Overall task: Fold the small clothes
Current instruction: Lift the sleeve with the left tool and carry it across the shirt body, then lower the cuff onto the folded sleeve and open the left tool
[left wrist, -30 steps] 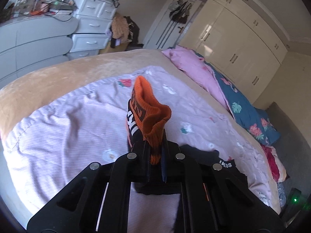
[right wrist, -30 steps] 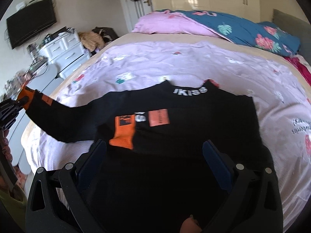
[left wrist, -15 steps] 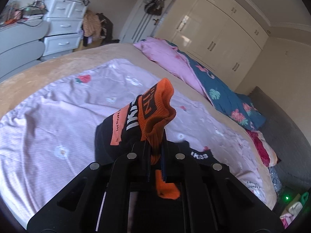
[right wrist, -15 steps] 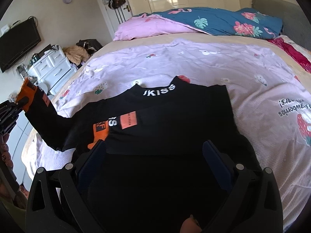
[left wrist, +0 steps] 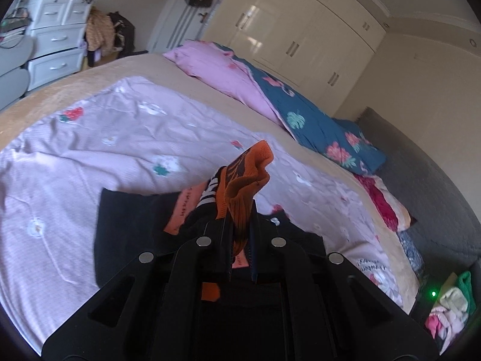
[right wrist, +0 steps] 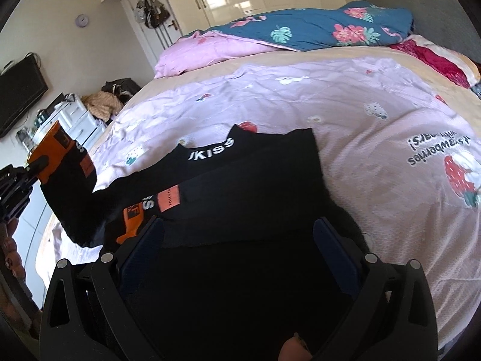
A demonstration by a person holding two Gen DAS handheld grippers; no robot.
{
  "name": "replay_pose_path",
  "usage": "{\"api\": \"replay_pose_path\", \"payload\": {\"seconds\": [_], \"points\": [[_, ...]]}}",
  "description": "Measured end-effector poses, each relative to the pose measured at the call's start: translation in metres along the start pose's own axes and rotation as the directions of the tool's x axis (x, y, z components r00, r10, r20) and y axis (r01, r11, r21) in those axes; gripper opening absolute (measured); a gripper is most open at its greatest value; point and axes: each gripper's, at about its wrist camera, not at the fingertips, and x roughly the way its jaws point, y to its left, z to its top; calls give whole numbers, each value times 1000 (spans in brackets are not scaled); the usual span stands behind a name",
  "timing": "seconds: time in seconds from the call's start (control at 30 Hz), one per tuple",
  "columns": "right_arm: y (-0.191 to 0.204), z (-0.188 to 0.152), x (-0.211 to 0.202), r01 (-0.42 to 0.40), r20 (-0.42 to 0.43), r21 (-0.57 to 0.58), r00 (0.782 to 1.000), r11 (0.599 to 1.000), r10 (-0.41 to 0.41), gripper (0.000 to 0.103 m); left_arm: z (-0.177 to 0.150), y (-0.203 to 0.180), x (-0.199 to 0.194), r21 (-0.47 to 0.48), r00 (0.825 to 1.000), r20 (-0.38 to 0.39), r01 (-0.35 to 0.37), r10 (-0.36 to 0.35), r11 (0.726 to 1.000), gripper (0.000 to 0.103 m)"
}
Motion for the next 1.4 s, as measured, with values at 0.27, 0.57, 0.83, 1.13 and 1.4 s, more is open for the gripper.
{"api": "replay_pose_path", "payload": {"seconds": [0.27, 0.57, 0.83, 1.13, 1.4], "points": [[-28, 1, -6, 36, 12, 68, 999, 997, -37, 99, -25, -26, 32, 38, 994, -98, 58, -54, 998, 2], [-50, 1, -11, 75, 13, 126, 997, 989, -78, 99, -58, -51, 63, 82, 972, -211, 126, -107, 989, 2], [-66, 1, -12, 110, 12, 165, 994, 980, -113, 99, -89, -64, 89, 121, 940, -316, 175, -129, 977, 2], [-67, 0, -2, 114, -9, 165, 993, 980, -114, 99, -126, -68, 111, 157, 891, -437, 206, -119, 966, 6], [-55, -3, 19, 47, -61, 153, 997, 987, -38, 99, -149, -69, 119, 147, 827, -541, 271, -153, 951, 31]]}}
